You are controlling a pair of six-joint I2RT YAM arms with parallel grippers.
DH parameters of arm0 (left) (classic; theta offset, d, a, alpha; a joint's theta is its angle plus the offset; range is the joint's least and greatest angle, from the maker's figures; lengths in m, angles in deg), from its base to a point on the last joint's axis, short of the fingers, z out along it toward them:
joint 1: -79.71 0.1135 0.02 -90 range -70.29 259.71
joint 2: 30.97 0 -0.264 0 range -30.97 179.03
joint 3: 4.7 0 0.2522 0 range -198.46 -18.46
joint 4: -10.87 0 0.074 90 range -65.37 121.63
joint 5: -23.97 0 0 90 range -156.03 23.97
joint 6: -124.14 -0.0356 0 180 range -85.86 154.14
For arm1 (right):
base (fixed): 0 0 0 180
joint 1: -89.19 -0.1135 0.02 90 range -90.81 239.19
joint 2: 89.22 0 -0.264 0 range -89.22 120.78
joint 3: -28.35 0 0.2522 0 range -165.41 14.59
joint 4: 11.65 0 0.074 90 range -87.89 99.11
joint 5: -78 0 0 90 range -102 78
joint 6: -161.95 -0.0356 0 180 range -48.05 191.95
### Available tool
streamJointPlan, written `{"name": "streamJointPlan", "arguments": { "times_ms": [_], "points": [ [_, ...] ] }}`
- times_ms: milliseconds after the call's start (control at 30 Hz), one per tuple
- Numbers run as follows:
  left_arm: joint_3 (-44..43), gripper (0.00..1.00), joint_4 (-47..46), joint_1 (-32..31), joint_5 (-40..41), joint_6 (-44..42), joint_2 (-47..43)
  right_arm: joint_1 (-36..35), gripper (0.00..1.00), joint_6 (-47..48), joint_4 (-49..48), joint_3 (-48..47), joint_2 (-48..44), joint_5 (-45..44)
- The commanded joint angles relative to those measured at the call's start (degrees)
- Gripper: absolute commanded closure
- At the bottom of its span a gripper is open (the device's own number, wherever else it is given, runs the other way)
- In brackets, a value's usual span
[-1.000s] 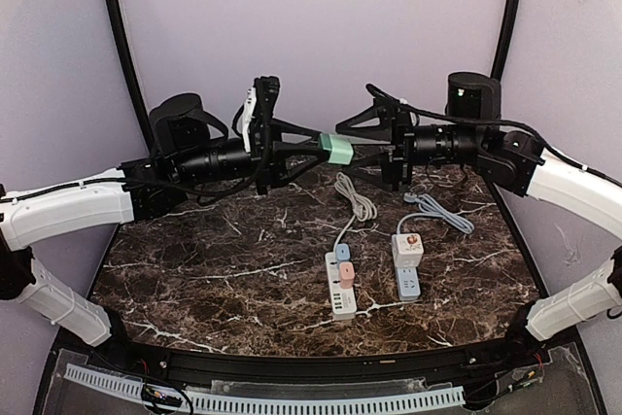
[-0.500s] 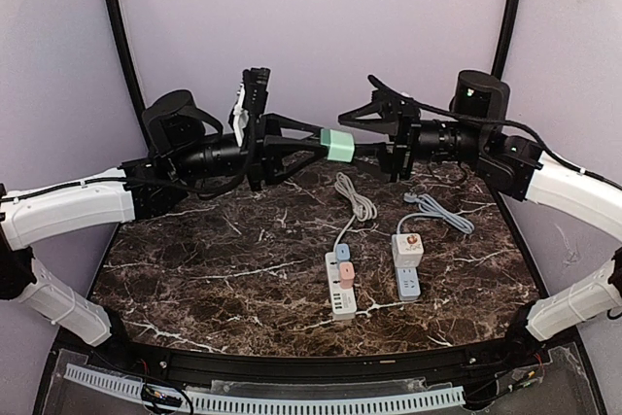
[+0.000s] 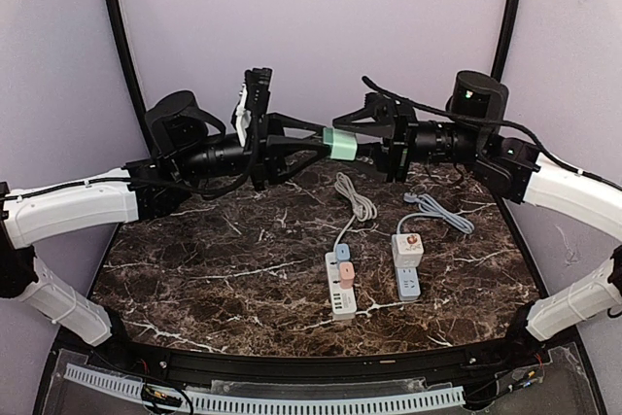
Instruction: Insert the plug
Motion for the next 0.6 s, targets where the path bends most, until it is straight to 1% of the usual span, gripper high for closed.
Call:
{"name": "streamJointPlan", "arguments": {
  "times_ms": [0,333,567],
  "points": [
    [-0.3,0.99,-0.1,0.2,0.9,-0.9,0.8,-0.9,0.5,-0.9,-4.1,-0.6,0.2,0.9],
    [0.7,0.99,-0.7,0.3,0.8,-0.3,0.6,-0.9,0.56,-1.3,-4.1,0.2,-0.3,0.1],
    [1.0,0.99,-0.5,0.3,1.2,-0.6,0.3,-0.7,0.62,-1.4,-4.2,-0.1,-0.5,-0.8]
  ]
}}
